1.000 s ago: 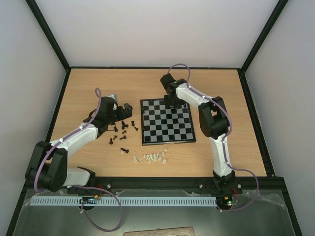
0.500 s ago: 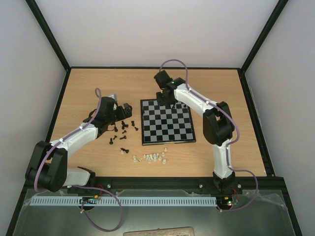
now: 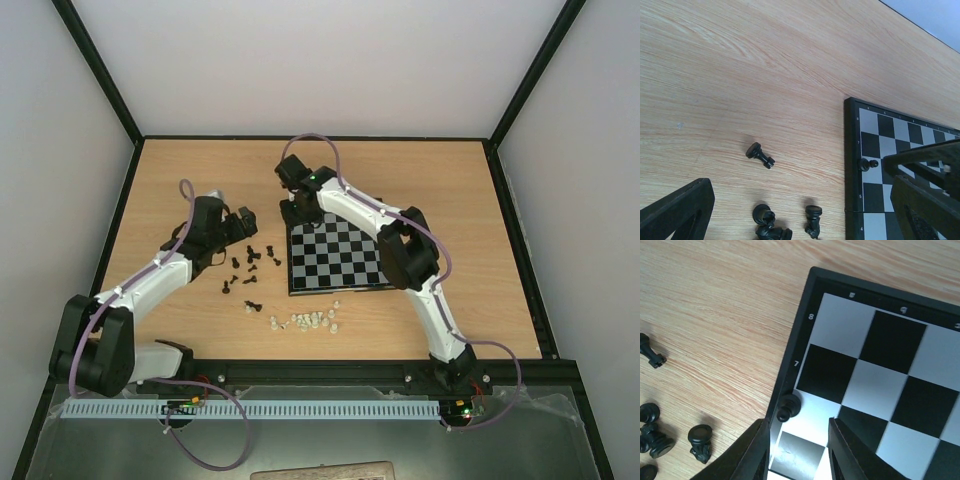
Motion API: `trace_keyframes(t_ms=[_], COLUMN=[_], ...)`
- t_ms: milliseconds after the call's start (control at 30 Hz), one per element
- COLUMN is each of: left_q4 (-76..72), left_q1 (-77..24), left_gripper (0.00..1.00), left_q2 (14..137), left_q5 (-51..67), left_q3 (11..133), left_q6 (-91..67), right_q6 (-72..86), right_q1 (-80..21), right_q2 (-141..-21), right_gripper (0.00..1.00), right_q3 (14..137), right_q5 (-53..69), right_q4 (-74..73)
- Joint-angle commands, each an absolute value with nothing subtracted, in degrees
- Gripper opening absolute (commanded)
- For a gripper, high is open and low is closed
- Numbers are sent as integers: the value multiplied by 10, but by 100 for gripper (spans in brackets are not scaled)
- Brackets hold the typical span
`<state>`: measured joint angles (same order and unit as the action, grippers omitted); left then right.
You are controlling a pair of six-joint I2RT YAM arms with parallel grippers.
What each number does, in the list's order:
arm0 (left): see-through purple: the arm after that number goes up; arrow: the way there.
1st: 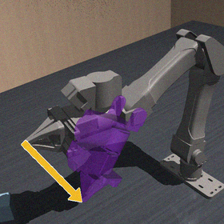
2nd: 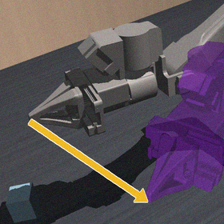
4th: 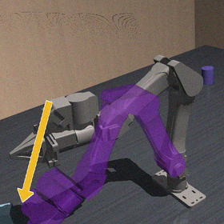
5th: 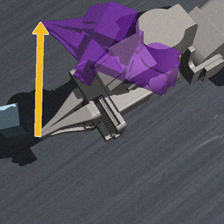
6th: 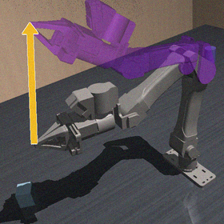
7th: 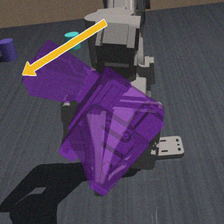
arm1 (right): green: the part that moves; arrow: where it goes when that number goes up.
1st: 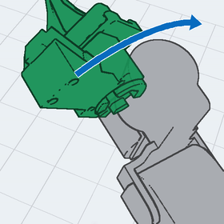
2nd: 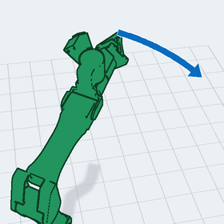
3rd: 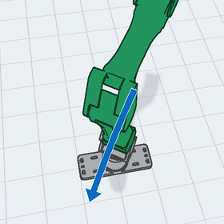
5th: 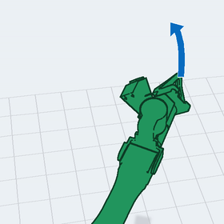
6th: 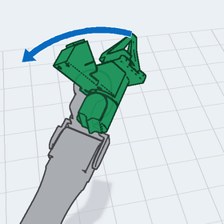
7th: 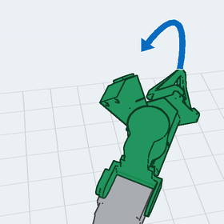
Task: Set up the chess pieces on the board
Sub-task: Move the chess piece to the chessboard.
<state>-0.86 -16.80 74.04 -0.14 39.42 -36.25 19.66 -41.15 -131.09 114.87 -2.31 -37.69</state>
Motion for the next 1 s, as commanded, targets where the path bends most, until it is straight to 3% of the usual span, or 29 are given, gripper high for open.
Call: trace_keyframes(t_ms=[0, 333, 767, 967], left_q4=[-3, -8, -9, -9], left_q1=[-163, -160, -159, -158], left_gripper=[100, 100, 99, 99], left_q2=[728, 728, 726, 726], left_q5=[-4, 0, -1, -2], left_q3=[386, 382, 380, 380], left_q6=[-363, -363, -363, -363], right_q6=[190, 190, 185, 185], right_q1=[-420, -424, -434, -434], right_q2=[-1340, -1363, -1375, -1383], right_gripper=[33, 24, 22, 13], right_q3=[1198, 1212, 1214, 1223], right_q5=[-14, -16, -16, -29], right_q4=[-428, -437, -441, -450])
